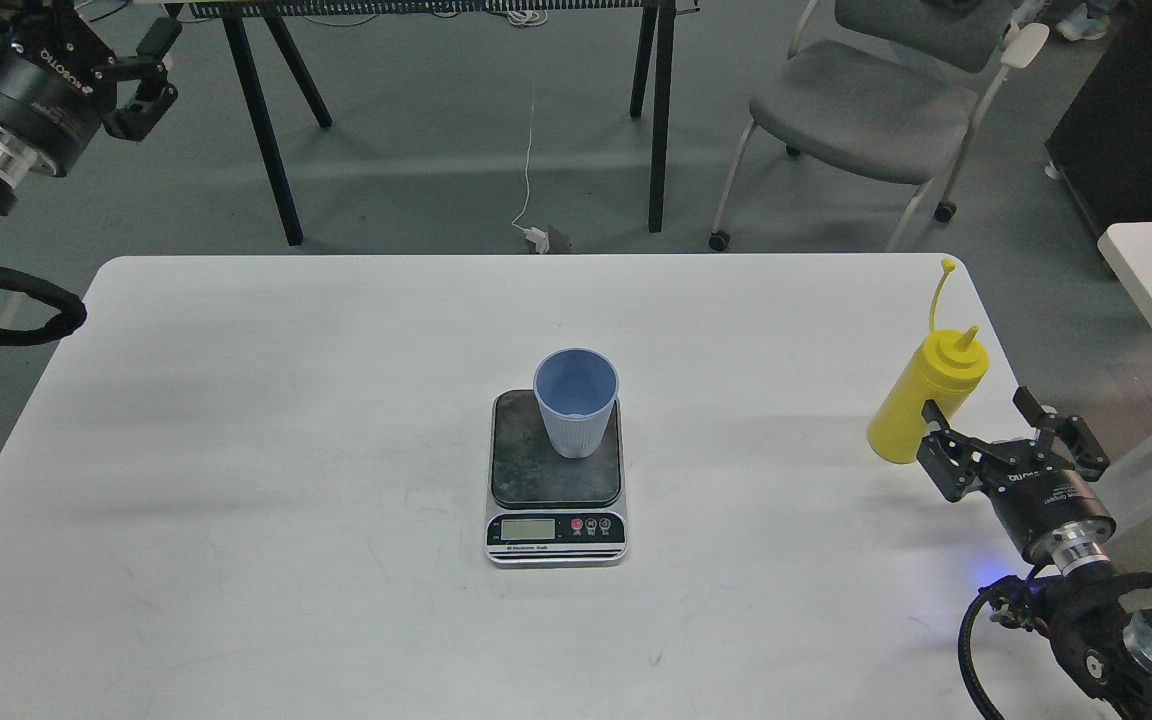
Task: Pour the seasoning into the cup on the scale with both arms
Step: 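Move the right gripper to the yellow squeeze bottle and close on it, then lift the yellow bottle and tilt its nozzle down over the cup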
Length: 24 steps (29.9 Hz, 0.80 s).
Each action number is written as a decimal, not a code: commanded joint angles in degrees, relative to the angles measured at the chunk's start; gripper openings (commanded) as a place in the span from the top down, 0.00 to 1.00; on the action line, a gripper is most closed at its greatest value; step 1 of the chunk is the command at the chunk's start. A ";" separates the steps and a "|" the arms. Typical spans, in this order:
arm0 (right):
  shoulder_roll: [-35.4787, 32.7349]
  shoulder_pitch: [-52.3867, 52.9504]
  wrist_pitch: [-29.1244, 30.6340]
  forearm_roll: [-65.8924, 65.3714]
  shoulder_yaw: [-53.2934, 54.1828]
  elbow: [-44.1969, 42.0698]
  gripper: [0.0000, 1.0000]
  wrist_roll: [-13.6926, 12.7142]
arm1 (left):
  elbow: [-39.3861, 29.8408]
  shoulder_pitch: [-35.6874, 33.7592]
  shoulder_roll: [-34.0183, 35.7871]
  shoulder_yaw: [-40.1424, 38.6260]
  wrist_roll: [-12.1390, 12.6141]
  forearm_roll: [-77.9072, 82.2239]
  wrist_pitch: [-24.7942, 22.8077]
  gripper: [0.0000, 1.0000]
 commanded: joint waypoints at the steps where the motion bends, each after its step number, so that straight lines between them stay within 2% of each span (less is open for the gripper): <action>1: 1.93 3.02 0.00 -1.96 -0.70 -2.51 0.01 0.01 | -0.09 -0.08 0.08 0.05 0.00 0.12 -0.08 0.02; 13: 6.86 8.65 0.00 -5.22 -0.97 -8.66 0.01 0.80 | -1.76 0.01 2.71 0.49 0.00 0.30 0.01 0.02; 14: 7.04 8.74 0.00 -5.30 -0.97 -9.02 0.01 1.67 | -1.94 0.01 2.80 0.49 0.00 0.30 0.01 0.02; 16: 7.74 8.83 0.00 -6.79 -0.97 -10.07 0.02 5.62 | -2.03 0.01 2.98 0.57 0.00 0.39 0.01 0.02; 18: 8.53 8.91 0.00 -10.91 -0.80 -11.56 0.09 10.19 | -2.03 0.10 2.98 0.66 0.00 0.39 0.10 0.02; 19: 9.05 8.91 0.00 -13.02 -0.53 -12.44 0.21 12.47 | -2.03 0.19 2.89 0.66 0.00 0.39 0.10 0.02; 20: 9.67 9.00 0.00 -14.61 -0.36 -12.97 0.37 14.50 | -2.03 0.10 2.89 0.66 0.00 0.47 0.18 0.02; 21: 10.11 9.09 0.00 -15.67 -0.36 -13.41 0.46 15.99 | -2.03 0.10 2.89 0.66 0.00 0.47 0.27 0.02; 22: 10.55 9.09 0.00 -16.72 -0.36 -13.94 0.54 16.97 | -2.03 0.10 2.80 0.66 0.00 0.47 0.27 0.02; 24: 10.99 9.35 0.00 -17.70 -0.36 -15.08 0.56 17.42 | -2.03 0.01 2.71 0.75 0.00 0.47 0.27 0.02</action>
